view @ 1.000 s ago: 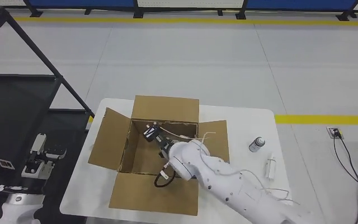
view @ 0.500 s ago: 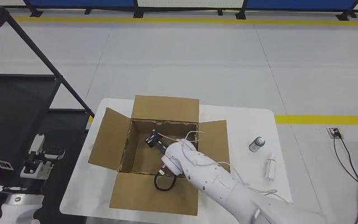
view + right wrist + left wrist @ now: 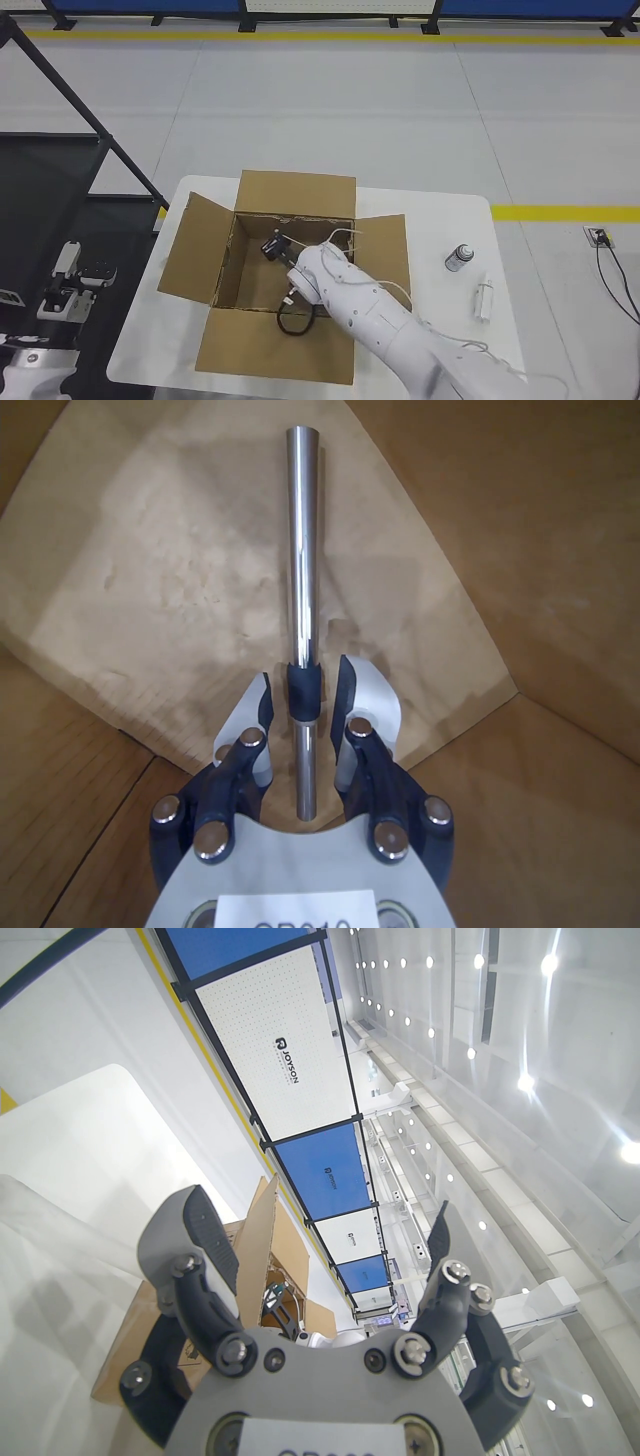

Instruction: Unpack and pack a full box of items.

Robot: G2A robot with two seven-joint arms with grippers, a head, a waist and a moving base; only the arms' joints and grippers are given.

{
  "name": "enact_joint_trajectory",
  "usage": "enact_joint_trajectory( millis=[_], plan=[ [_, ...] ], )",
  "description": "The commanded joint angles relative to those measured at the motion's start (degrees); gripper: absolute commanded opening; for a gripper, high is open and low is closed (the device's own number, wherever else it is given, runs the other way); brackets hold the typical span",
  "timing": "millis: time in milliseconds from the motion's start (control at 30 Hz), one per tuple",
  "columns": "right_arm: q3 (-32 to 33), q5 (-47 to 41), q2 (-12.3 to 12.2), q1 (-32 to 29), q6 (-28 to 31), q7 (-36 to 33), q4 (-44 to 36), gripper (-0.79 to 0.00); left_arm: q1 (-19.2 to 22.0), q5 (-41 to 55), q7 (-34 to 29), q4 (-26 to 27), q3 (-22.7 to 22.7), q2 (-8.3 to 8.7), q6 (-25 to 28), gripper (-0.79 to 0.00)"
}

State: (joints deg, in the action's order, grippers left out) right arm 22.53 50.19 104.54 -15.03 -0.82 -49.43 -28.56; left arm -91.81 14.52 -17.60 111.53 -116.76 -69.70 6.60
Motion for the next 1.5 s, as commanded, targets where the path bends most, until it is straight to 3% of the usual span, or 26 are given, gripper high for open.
enact_joint_trajectory(
  millis=[0,200,400,700,733,833,1000,1100,1267,1433,1467],
  plan=[
    [0.3,0.0,0.2,0.2,0.6,-0.2,-0.3,-0.456,0.0,-0.1,0.0,0.0,0.1,0.0,0.0,0.0],
    [2.0,0.3,-0.3,0.2,1.1,-2.2,-4.9,-0.422,0.0,-0.1,0.0,0.0,0.1,0.0,0.0,0.0],
    [5.5,2.6,-3.4,-2.3,-0.6,-6.6,-17.0,-0.428,0.0,-0.1,0.0,0.0,0.1,0.0,0.0,0.0],
    [18.4,14.9,-12.4,-15.8,-3.1,-18.0,-51.7,-0.394,0.0,-0.1,0.0,0.0,0.1,0.0,0.0,0.0],
    [20.6,16.7,-13.3,-18.0,-3.1,-19.3,-56.0,-0.372,0.0,-0.1,0.0,0.0,0.1,0.0,0.0,0.0],
    [27.5,23.1,-15.8,-24.2,-3.7,-21.4,-67.9,-0.191,0.0,-0.1,0.0,0.0,0.1,0.0,0.0,0.0],
    [41.4,29.6,-18.4,-31.8,-4.9,-23.0,-81.3,-0.154,0.0,-0.1,0.0,0.0,0.1,0.0,0.0,0.0],
    [49.9,31.1,-19.3,-34.2,-6.0,-24.2,-84.5,-0.191,0.0,-0.1,0.0,0.0,0.1,0.0,0.0,0.0],
    [62.1,34.7,-20.6,-35.8,-7.2,-26.3,-84.2,-0.095,0.0,-0.1,0.0,0.0,0.1,0.0,0.0,0.0],
    [71.2,36.0,-21.6,-37.5,-7.1,-28.0,-80.6,-0.074,0.0,-0.1,0.0,0.0,0.1,0.0,0.0,0.0],
    [72.8,36.3,-21.8,-37.9,-6.7,-28.4,-79.6,-0.105,0.0,-0.1,0.0,0.0,0.1,0.0,0.0,0.0]
  ],
)
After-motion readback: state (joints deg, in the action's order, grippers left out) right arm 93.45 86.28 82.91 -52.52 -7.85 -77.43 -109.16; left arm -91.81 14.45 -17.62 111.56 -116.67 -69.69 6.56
